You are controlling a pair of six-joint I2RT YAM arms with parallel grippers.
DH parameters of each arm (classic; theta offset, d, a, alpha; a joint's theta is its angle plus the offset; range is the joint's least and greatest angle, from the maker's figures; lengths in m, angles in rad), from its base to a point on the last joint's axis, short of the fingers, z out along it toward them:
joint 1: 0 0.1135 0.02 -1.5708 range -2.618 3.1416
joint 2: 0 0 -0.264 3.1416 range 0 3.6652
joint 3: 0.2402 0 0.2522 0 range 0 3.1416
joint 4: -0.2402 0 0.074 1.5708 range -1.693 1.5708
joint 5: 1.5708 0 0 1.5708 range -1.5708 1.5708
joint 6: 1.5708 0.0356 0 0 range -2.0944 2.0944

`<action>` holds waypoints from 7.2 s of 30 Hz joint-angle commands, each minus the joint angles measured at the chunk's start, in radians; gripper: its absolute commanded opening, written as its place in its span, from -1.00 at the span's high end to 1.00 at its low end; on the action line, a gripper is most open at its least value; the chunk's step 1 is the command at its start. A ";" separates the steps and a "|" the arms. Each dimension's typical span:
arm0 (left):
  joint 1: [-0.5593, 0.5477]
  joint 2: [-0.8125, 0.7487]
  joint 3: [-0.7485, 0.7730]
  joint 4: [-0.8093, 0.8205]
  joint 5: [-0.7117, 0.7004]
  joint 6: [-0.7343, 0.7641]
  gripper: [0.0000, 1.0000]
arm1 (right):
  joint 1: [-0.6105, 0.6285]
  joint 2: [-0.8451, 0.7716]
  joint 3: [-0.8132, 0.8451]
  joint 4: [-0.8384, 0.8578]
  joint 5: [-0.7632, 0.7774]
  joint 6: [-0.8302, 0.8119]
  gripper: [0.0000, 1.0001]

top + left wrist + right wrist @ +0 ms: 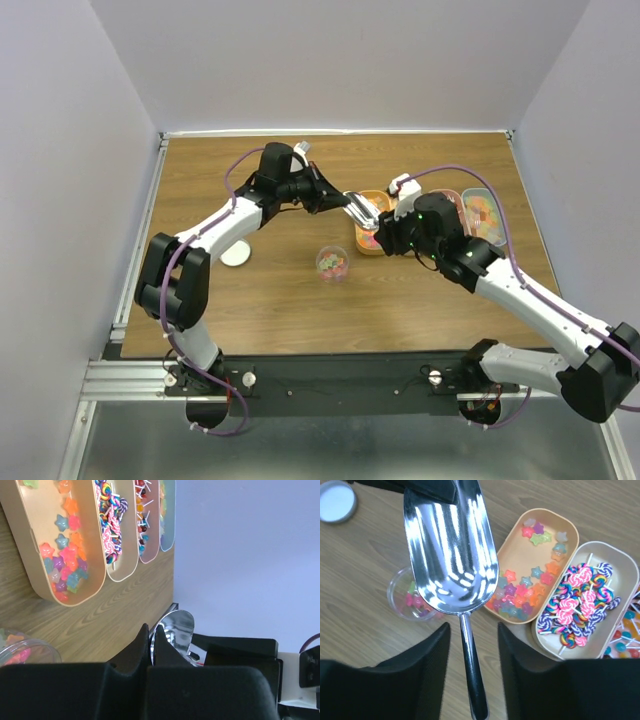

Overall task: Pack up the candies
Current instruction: Adjust the spatula, then scoop the fake candies from the storage box.

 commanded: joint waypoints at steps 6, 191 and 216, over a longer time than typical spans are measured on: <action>0.017 0.022 -0.051 0.070 0.116 -0.112 1.00 | 0.005 -0.044 -0.011 0.048 0.016 -0.020 0.26; -0.241 0.662 0.816 -0.013 -0.394 0.485 -0.17 | -0.274 0.380 -0.046 0.124 0.120 0.139 0.99; -0.073 0.208 0.468 -0.013 -0.473 0.568 -0.41 | -0.259 0.133 -0.092 -0.020 -0.047 0.043 0.99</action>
